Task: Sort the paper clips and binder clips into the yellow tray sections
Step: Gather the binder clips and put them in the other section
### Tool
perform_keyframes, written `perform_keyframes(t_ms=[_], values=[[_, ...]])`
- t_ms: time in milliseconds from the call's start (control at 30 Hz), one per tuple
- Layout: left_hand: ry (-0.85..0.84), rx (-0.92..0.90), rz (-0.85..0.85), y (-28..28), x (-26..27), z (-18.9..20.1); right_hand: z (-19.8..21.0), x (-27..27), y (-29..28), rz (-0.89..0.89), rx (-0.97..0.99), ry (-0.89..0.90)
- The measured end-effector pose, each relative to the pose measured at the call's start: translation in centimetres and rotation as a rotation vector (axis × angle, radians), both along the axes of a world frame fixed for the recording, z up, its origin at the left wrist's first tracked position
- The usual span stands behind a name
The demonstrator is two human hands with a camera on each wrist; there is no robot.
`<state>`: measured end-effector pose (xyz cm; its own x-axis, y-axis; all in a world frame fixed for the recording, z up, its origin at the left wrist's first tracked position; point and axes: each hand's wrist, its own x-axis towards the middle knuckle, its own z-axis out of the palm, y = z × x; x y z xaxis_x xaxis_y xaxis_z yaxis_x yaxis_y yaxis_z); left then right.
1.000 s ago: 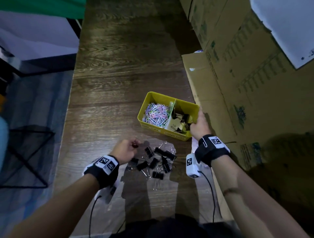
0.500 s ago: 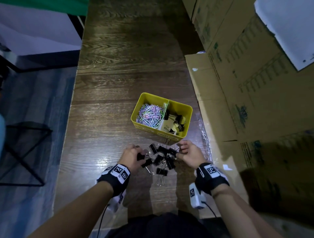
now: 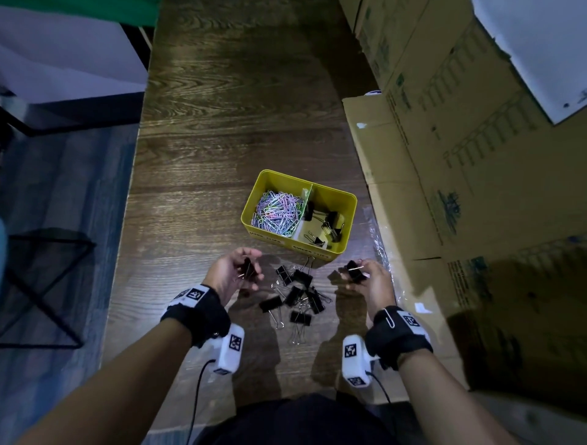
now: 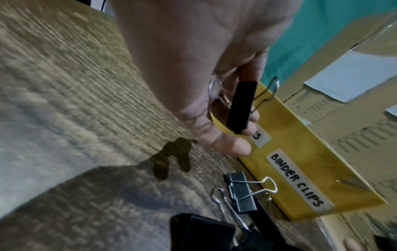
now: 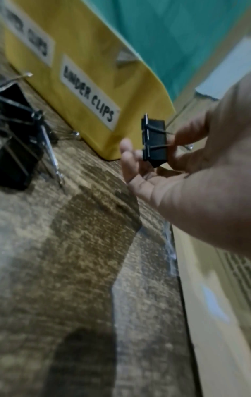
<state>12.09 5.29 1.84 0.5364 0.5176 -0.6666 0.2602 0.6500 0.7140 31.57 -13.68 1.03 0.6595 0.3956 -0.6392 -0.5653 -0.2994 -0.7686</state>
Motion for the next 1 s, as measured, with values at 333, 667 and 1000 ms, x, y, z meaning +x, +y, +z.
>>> perform_keyframes(t_ms=[333,667,1000], values=[[0.487,0.903,-0.808,-1.6,4.3,-1.8,0.8,-1.4,1.0,0.578,-0.045,-0.279],[0.451,0.950,-0.694,-1.6,2.6,-3.9,0.4,-2.8,2.5,0.943,-0.283,-0.627],[-0.037,-0.063,-0.047,0.1,0.4,0.8,3.9,-1.7,1.2,0.428,0.067,-0.363]])
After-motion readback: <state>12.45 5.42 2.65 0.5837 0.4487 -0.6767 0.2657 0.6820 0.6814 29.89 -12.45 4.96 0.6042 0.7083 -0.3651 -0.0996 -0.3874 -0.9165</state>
